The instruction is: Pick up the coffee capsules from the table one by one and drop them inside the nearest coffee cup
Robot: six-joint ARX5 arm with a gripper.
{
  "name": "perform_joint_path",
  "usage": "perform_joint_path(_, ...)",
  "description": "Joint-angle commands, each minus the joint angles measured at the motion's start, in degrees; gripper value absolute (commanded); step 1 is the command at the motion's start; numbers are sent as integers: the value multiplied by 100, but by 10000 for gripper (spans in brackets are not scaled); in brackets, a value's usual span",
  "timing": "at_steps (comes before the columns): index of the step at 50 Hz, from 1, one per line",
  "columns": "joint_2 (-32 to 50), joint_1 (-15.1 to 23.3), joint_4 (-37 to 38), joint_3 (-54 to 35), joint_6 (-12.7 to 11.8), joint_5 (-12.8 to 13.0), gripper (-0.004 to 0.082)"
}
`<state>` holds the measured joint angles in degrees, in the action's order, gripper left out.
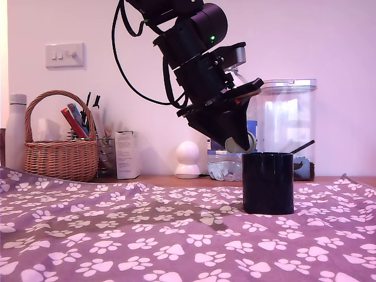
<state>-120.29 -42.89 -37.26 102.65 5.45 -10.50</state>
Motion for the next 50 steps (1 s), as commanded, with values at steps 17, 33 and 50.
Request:
perform_joint_path(17,162,-20,492,-120,-46,-105,178)
perform_joint_path(33,254,-87,1447,-120,-52,-127,178)
perform_joint_path(50,83,-192,1696,-111,-52,-260,178)
